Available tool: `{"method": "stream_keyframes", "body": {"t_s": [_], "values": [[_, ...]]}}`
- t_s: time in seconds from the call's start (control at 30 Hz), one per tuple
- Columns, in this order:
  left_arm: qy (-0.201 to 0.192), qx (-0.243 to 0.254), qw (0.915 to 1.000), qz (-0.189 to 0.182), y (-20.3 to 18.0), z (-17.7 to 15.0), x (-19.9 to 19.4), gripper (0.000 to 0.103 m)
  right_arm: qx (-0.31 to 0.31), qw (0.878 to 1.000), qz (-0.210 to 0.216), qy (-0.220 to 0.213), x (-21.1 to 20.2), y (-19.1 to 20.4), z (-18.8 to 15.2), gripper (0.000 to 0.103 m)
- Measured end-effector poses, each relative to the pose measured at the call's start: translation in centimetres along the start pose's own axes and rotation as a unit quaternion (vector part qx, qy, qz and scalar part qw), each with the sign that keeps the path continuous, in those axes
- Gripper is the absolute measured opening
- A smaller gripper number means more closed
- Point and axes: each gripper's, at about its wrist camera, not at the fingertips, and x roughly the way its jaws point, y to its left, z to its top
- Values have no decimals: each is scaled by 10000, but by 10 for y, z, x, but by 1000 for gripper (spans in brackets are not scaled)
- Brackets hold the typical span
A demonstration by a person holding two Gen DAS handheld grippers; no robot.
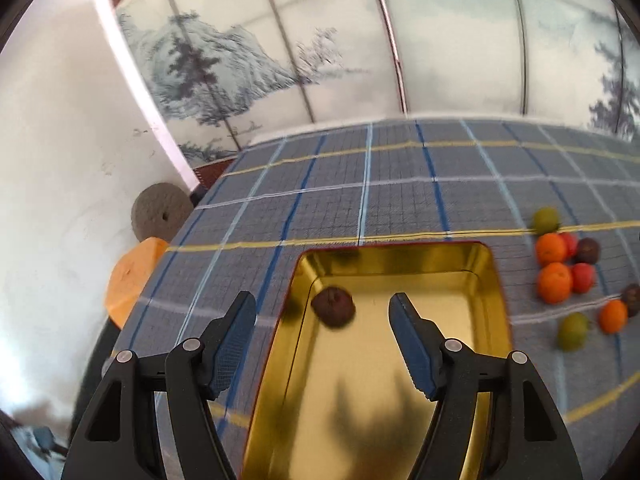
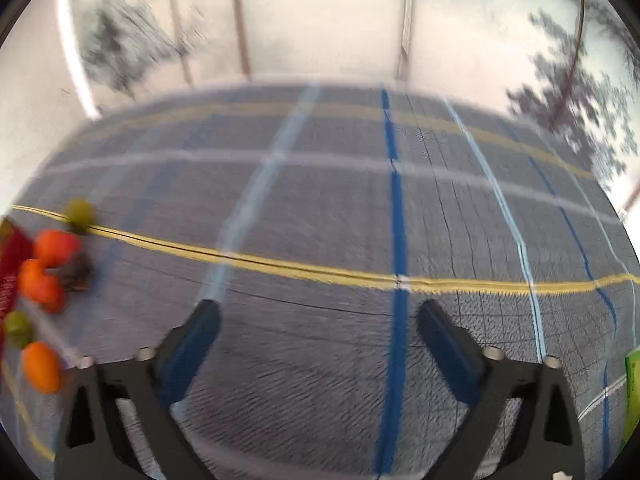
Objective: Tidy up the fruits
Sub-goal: 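Open the left gripper to drop the brown fruit into the tin, then grasp the orange with the right gripper and release it into the tin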
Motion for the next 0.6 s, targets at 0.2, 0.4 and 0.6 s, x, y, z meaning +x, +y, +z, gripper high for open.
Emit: {"method": "stream_keyframes", "body": {"t_s": [0.2,0.4,0.6], "values": [[-100,-310,9977,-598,-6,-45,-58,70,-1417,9751,1668,-354,-71,75,-12,89],[164,-421,9940,-995,-12,-77,-83,70,-2595,9430,2055,350,-65,143,-20,50],[219,-406,9933,-1061,-10,-87,-89,70,-2860,9328,2050,784,-42,164,-23,49]]}}
